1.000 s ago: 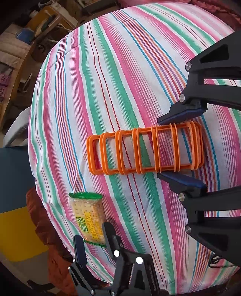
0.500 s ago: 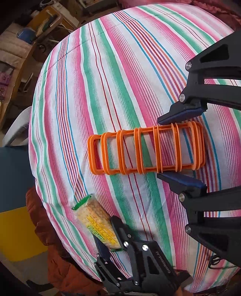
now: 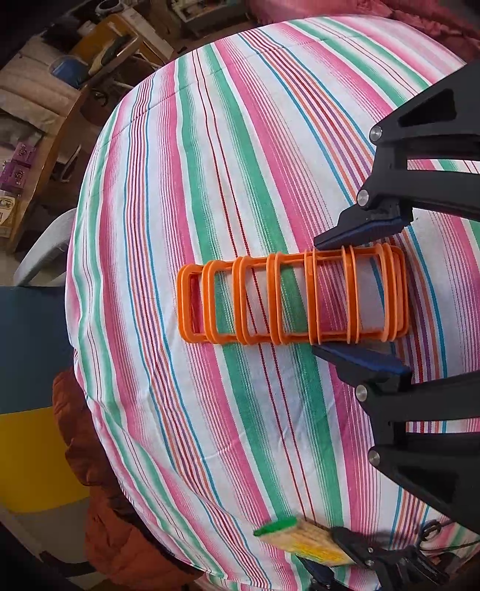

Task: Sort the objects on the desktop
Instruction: 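Carry the cracker pack and orange rack over the gold tray and lower them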

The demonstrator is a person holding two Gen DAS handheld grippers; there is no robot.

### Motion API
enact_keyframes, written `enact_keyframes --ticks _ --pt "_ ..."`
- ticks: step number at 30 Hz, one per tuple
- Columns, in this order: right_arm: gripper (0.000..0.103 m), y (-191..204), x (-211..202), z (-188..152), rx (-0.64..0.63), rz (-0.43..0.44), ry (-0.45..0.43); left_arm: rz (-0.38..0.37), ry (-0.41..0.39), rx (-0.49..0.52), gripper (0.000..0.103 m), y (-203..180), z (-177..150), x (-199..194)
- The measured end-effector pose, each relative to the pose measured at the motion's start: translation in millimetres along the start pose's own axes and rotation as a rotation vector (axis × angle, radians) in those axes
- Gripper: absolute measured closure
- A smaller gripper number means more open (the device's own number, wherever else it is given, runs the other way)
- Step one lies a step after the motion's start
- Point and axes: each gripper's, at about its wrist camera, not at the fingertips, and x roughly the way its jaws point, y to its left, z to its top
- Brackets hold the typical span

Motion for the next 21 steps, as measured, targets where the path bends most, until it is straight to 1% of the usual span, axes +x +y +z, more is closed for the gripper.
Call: enact_keyframes --ticks 3,4,6,7,10,11,14,15,16,19,21 --pt "0.053 13 -7 -3 -0.006 -0.058 0.001 0.012 -0.004 -0.016 0.055 7 -19 -18" --pt "0.053 2 -4 -6 -0.007 -0.059 0.005 0.013 -0.005 -0.016 0.055 8 -24 -22" --pt "0.053 15 -14 -14 0.000 -0.006 0.001 0.016 -0.008 -0.024 0.055 11 -29 -26" --pt "0.053 34 -12 -9 0.000 0.021 0.004 0.015 -0.009 -0.032 0.055 12 -32 -29" --pt "0.053 57 -24 -23 -0.027 0.075 0.004 -0.004 -0.012 -0.061 0.055 19 -40 -37" --pt "0.053 62 -24 -18 -0.042 0.087 0.002 -0.009 -0.013 -0.070 0.055 21 -44 -40" --pt "0.054 96 -42 -25 -0.099 0.117 -0.011 -0.007 -0.022 -0.087 0.055 26 -55 -51" --pt "0.054 107 -42 -19 -0.118 0.125 -0.017 -0.002 -0.024 -0.095 0.055 28 -59 -56" --pt "0.054 120 -50 -20 -0.136 0.132 -0.025 -0.003 -0.027 -0.102 0.055 31 -64 -61" --pt "0.054 142 -59 -23 -0.176 0.145 -0.047 0.004 -0.041 -0.142 0.055 41 -78 -76" --pt "0.054 163 -65 -27 -0.201 0.151 -0.056 -0.010 -0.051 -0.160 0.055 47 -89 -86"
